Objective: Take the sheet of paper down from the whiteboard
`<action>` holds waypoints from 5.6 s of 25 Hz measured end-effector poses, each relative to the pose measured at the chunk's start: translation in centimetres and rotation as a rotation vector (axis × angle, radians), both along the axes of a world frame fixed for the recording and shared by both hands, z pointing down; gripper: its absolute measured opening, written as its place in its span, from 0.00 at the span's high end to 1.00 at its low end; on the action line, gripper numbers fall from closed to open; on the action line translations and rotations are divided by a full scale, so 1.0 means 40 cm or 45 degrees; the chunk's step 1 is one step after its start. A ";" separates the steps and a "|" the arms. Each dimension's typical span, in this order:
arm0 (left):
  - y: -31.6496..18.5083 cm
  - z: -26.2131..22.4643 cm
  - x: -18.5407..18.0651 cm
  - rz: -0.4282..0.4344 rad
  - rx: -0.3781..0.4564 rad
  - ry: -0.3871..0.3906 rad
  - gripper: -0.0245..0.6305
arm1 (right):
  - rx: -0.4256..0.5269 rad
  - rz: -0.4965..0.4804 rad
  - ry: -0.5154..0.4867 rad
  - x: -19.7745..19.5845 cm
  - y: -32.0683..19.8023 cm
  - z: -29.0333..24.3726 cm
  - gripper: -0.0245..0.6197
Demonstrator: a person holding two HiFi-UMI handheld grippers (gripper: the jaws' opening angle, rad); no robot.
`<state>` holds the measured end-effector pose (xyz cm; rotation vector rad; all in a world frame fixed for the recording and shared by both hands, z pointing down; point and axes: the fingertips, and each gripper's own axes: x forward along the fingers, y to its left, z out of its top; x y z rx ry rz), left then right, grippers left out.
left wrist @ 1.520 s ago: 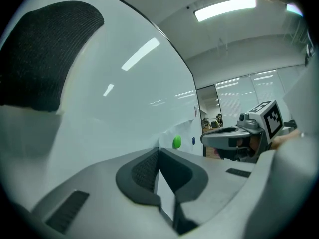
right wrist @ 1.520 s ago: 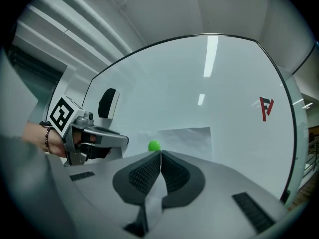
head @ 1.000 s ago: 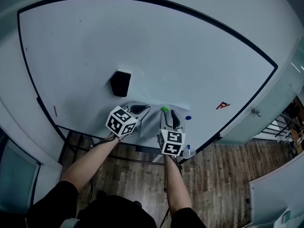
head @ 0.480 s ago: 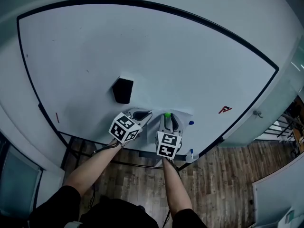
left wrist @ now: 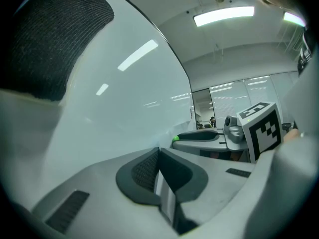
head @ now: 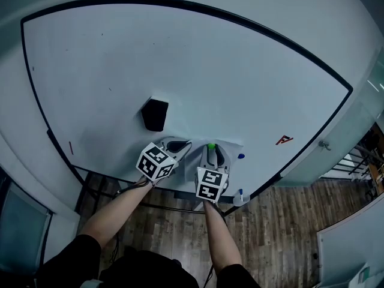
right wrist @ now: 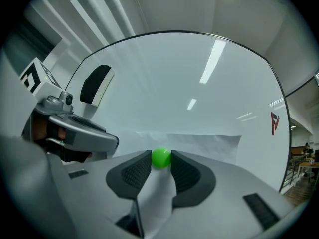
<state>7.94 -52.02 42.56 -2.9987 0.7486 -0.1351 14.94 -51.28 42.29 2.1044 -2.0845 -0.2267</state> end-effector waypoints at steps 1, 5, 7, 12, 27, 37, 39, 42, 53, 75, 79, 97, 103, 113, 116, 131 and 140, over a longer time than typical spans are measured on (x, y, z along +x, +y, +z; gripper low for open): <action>0.000 0.000 0.000 -0.002 0.001 0.000 0.93 | -0.002 -0.001 0.004 0.000 0.000 0.000 0.75; 0.001 0.001 0.003 -0.005 0.000 -0.001 0.93 | -0.009 -0.003 0.011 0.004 0.001 0.000 0.76; 0.002 0.001 0.002 -0.006 0.000 -0.003 0.93 | -0.009 -0.002 0.010 0.005 0.002 0.000 0.76; 0.001 0.005 -0.012 -0.026 -0.014 0.004 0.93 | -0.015 -0.004 0.001 0.012 0.003 0.001 0.76; -0.014 0.024 -0.072 -0.105 -0.033 -0.010 0.93 | -0.028 -0.005 0.001 0.020 0.003 0.007 0.76; -0.009 0.043 -0.114 -0.164 -0.045 -0.003 0.93 | -0.042 0.007 -0.013 0.032 0.006 0.016 0.76; -0.010 0.042 -0.123 -0.177 -0.042 -0.002 0.93 | -0.043 0.008 -0.012 0.034 0.005 0.016 0.76; -0.013 0.040 -0.138 -0.197 -0.030 -0.009 0.93 | -0.044 0.008 -0.006 0.037 0.004 0.016 0.76; -0.005 0.039 -0.197 -0.263 -0.032 0.001 0.93 | -0.054 0.010 -0.004 0.047 0.009 0.022 0.76; 0.000 0.042 -0.328 -0.377 -0.035 -0.028 0.93 | -0.032 -0.014 -0.079 0.053 0.009 0.018 0.75; 0.009 0.055 -0.335 -0.367 -0.033 -0.051 0.93 | -0.028 -0.045 -0.122 0.052 0.014 0.022 0.68; 0.078 0.065 -0.353 -0.364 -0.028 -0.044 0.93 | -0.087 -0.087 -0.173 0.063 0.141 0.090 0.75; 0.100 0.074 -0.359 -0.367 -0.037 -0.049 0.93 | -0.092 -0.101 -0.181 0.055 0.176 0.099 0.85; 0.150 0.073 -0.344 -0.339 -0.027 -0.070 0.93 | -0.093 -0.120 -0.192 0.054 0.248 0.101 0.92; 0.168 0.075 -0.339 -0.333 -0.030 -0.075 0.93 | -0.101 -0.126 -0.192 0.053 0.267 0.103 0.92; 0.213 0.079 -0.311 -0.304 -0.037 -0.089 0.93 | -0.118 -0.122 -0.205 0.067 0.333 0.117 0.92; 0.220 0.081 -0.298 -0.290 -0.040 -0.098 0.93 | -0.121 -0.118 -0.199 0.072 0.343 0.119 0.92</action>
